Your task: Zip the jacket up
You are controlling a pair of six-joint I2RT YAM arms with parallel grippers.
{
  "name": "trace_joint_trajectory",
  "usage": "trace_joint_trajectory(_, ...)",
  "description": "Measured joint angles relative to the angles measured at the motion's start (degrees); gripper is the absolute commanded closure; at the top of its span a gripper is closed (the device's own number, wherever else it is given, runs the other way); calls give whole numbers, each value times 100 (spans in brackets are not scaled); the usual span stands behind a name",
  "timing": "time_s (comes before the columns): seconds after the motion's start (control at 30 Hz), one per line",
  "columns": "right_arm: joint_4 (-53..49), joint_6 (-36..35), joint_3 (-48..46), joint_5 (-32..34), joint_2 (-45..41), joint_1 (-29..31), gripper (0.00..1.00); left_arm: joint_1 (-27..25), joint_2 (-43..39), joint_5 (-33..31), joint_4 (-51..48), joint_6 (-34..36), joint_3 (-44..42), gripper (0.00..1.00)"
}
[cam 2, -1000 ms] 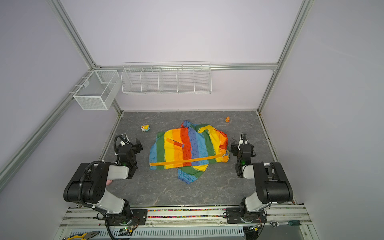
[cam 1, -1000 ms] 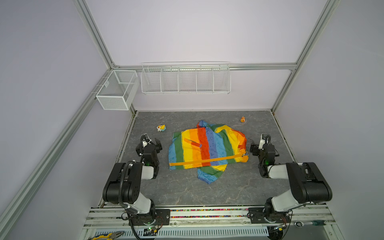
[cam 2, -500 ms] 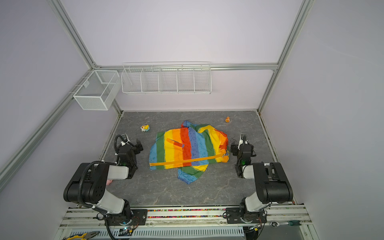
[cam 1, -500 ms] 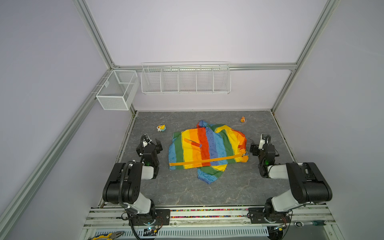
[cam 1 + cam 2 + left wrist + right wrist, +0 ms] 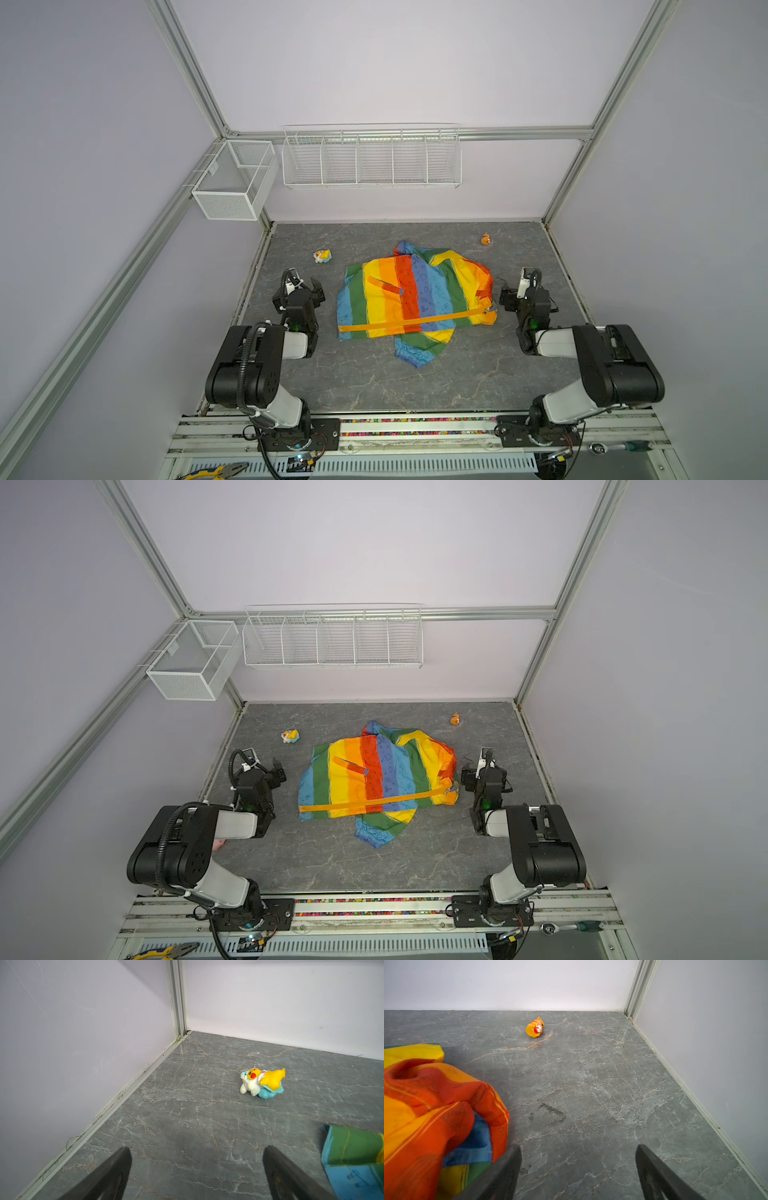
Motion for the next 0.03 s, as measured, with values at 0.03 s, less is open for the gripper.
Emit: trace_joint_trajectory(0.03, -9, 0, 0, -15, 0, -9, 12, 0, 0, 2, -7, 0, 0, 1)
